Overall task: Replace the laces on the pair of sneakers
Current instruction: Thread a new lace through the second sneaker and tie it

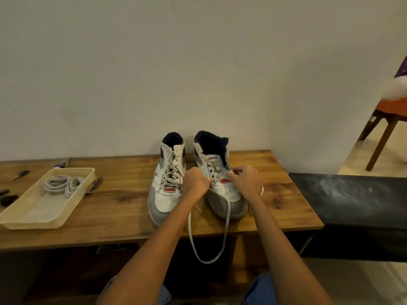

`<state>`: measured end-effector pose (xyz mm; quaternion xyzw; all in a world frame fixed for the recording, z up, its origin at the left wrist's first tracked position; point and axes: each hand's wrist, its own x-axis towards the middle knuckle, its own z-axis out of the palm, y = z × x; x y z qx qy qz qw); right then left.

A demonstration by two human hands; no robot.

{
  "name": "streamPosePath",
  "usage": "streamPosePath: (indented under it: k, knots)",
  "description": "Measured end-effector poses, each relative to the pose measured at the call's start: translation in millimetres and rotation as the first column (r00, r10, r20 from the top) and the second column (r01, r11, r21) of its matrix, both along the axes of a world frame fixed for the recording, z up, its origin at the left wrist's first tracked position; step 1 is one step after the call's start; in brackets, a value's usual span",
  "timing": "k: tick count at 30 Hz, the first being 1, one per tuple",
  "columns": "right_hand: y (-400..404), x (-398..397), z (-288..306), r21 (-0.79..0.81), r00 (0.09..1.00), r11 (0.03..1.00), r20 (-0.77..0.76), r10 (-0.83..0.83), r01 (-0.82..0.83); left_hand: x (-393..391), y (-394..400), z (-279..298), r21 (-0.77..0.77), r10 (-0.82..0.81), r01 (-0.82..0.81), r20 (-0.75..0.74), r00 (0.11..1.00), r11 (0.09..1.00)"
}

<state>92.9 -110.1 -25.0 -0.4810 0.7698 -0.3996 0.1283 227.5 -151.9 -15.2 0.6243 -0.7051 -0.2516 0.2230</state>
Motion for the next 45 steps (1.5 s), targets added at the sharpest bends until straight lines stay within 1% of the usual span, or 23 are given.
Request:
streamPosePath:
  k: [5, 9, 12, 17, 21, 23, 26, 27, 28, 29, 31, 32, 33, 34, 35, 36, 37, 40, 42, 45]
  knots:
    - [1.4, -5.4, -0.1, -0.001, 0.997, 0.999, 0.069, -0.041, 0.041, 6.1, -8.6, 0.8, 0.047, 0.075, -0.073, -0.029, 0.997, 0.996]
    - [-2.5, -10.3, -2.5, 0.016, 0.997, 0.998, 0.053, -0.054, 0.054, 23.7, -14.4, 11.4, -0.042, 0.116, -0.12, -0.078, 0.99, 0.992]
    - [-0.7, -10.7, -2.2, 0.027, 0.998, 0.999, 0.047, -0.047, 0.046, 31.6, -9.6, 14.9, -0.096, 0.127, -0.127, -0.013, 0.992, 0.987]
    - [-0.1, -9.8, -1.6, 0.021, 0.998, 0.998, 0.033, -0.053, 0.052, 27.4, -3.6, 19.6, -0.177, 0.201, -0.193, 0.03, 0.979, 0.965]
    - [-0.7, -9.3, -3.7, 0.006, 0.998, 0.998, 0.009, -0.06, 0.06, 21.6, 4.6, 19.7, -0.229, 0.133, -0.099, 0.137, 0.982, 0.968]
    - [1.3, -9.4, -2.9, -0.021, 0.999, 0.999, -0.027, -0.043, 0.042, 21.3, 7.7, 19.0, -0.235, 0.11, -0.073, 0.147, 0.983, 0.969]
    - [3.7, -9.5, 0.4, -0.107, 0.981, 0.994, -0.192, -0.034, 0.013, 23.0, 9.6, 22.7, -0.284, 0.132, -0.067, 0.219, 0.967, 0.957]
    - [4.3, -8.5, 3.3, -0.165, 0.976, 0.986, -0.215, -0.041, 0.005, 23.4, 11.1, 24.8, -0.306, 0.144, -0.075, 0.209, 0.967, 0.949]
    - [4.6, -5.8, 3.1, -0.231, 0.977, 0.973, -0.212, -0.028, -0.022, 23.1, 13.5, 23.9, -0.334, 0.131, -0.071, 0.161, 0.978, 0.94]
    - [5.2, -2.1, 6.3, -0.295, 0.979, 0.954, -0.203, 0.001, -0.062, 20.6, 16.1, 25.8, -0.373, 0.076, -0.045, 0.069, 0.995, 0.927]
    - [5.4, 7.5, 13.5, -0.339, 0.989, 0.933, -0.124, 0.087, -0.124, 13.8, 20.1, 27.9, -0.397, -0.07, 0.02, -0.114, 0.991, 0.918]
    - [4.5, 11.6, 22.9, -0.344, 0.993, 0.932, -0.04, 0.111, -0.118, 10.1, 19.1, 33.9, -0.393, -0.122, 0.038, -0.19, 0.974, 0.919]
    - [4.1, 16.1, 30.3, -0.35, 0.989, 0.931, 0.067, 0.129, -0.098, 6.4, 15.7, 38.3, -0.38, -0.15, 0.046, -0.248, 0.957, 0.924]
    - [2.1, 17.4, 45.0, -0.382, 0.982, 0.922, 0.141, 0.129, -0.066, 0.6, 10.0, 51.7, -0.37, -0.159, 0.035, -0.311, 0.937, 0.928]
    - [-1.2, 19.0, 58.2, -0.415, 0.977, 0.909, 0.175, 0.122, -0.04, -5.1, 6.0, 66.1, -0.336, -0.151, 0.01, -0.394, 0.907, 0.942]
    - [-5.0, 20.2, 72.6, -0.454, 0.975, 0.891, 0.185, 0.123, -0.026, -10.4, 3.5, 83.2, -0.301, -0.142, -0.006, -0.467, 0.873, 0.954]
    - [-7.0, 21.5, 98.0, -0.501, 0.969, 0.865, 0.204, 0.14, -0.019, -16.0, 2.6, 109.6, -0.303, -0.157, -0.012, -0.53, 0.833, 0.953]
    - [-8.0, 29.0, 176.6, -0.603, 0.965, 0.798, 0.204, 0.163, -0.007, -28.2, 8.1, 185.7, -0.344, -0.215, -0.022, -0.634, 0.743, 0.939]
    - [-0.2, 32.6, 233.4, -0.666, 0.955, 0.745, 0.247, 0.166, 0.043, -35.3, 18.2, 240.2, -0.36, -0.229, -0.057, -0.699, 0.677, 0.931]
    - [24.9, 37.0, 317.0, -0.747, 0.917, 0.659, 0.318, 0.243, 0.085, -40.4, 43.6, 321.0, -0.383, -0.267, -0.102, -0.788, 0.555, 0.918]
